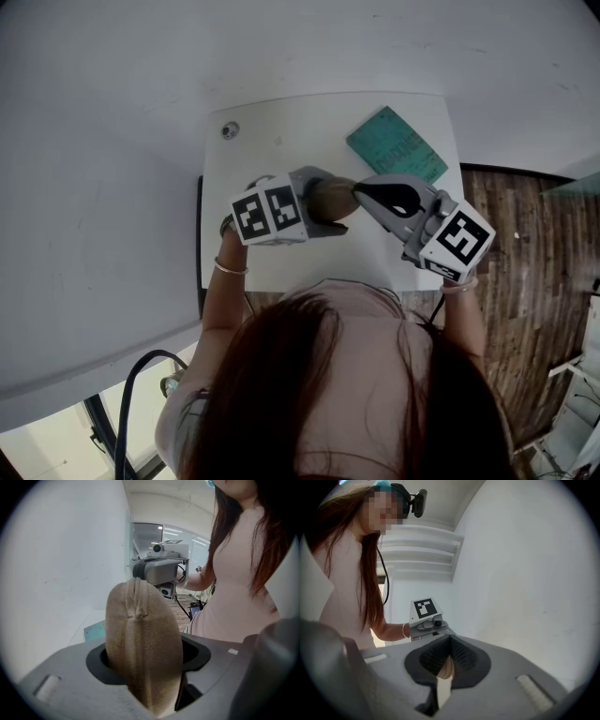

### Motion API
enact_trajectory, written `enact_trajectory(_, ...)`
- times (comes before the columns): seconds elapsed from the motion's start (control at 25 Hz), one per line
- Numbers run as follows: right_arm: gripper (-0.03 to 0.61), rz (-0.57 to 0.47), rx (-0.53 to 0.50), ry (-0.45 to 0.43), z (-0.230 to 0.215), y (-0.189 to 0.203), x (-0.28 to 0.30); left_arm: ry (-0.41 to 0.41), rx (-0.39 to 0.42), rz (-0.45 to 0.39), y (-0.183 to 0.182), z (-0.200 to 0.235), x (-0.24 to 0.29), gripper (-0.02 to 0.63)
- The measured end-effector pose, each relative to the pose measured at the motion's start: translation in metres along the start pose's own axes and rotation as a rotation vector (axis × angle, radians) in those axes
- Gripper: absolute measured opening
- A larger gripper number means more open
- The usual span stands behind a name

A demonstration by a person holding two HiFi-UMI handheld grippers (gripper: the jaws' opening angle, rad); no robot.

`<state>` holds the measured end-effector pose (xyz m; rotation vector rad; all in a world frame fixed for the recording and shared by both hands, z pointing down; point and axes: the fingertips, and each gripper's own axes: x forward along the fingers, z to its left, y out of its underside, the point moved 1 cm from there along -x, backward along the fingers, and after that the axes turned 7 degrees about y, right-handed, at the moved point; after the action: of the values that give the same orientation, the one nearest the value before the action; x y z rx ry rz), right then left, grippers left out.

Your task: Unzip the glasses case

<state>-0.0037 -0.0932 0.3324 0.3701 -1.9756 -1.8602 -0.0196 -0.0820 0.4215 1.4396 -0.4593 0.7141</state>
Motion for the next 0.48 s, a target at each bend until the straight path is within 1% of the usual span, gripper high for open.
enact_trajectory(0.16, 0.003, 0.006, -0.007, 0.003, -0.0012, 0.0013, 0.0, -0.001, -0.005, -0.022, 0.0002, 0.0004, -0.0018, 0.298)
enact_trajectory(0.48, 0.003, 0.007, 0.004, -0.001, -0.0017, 0.0033, -0.0004, 0.027, -0.048, -0.111, -0.0008, -0.0047, -0.0073, 0.296)
